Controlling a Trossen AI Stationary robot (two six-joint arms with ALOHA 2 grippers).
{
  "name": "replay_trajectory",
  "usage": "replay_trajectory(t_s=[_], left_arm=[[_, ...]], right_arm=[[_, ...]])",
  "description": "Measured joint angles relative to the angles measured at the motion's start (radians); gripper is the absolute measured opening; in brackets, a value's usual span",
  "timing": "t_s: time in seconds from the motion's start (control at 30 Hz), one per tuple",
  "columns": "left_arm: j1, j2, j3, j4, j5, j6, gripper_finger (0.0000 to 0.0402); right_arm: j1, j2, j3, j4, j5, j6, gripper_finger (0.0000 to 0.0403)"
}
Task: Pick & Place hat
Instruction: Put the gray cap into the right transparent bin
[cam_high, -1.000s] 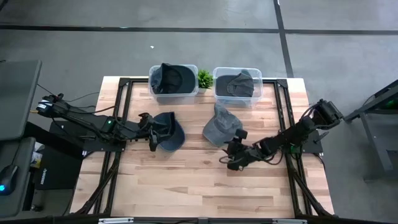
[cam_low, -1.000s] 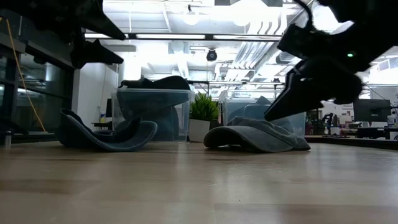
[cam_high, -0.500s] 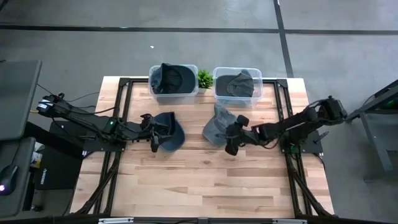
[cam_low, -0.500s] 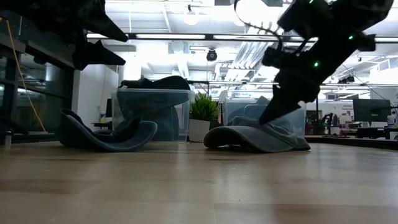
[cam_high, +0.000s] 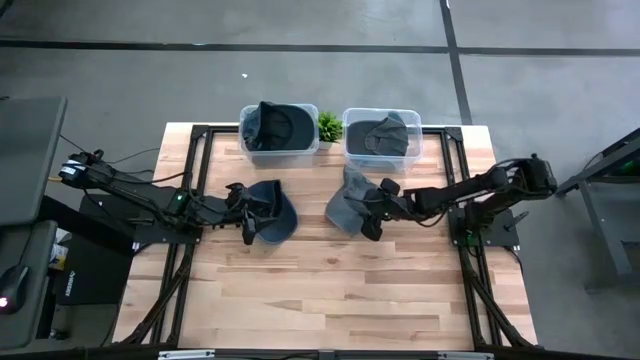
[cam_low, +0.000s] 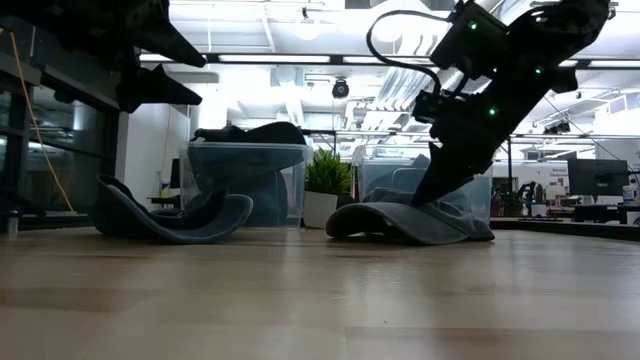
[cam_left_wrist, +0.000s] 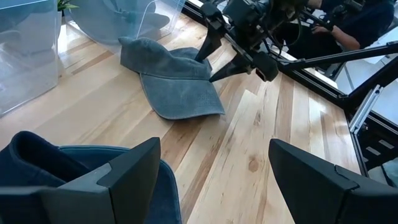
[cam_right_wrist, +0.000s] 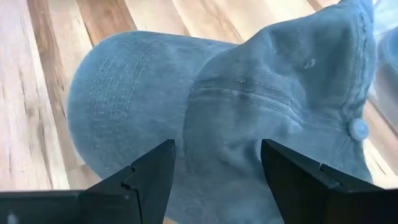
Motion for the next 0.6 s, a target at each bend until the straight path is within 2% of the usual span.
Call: replay_trajectory(t_s=[0.6], left_arm=[[0.0, 0.0, 0.0, -0.001, 0.017, -0.048, 0.0298]], right_arm=[[-0.078, 0.001, 0.0, 0.004, -0.052, -0.072, 0.0232]])
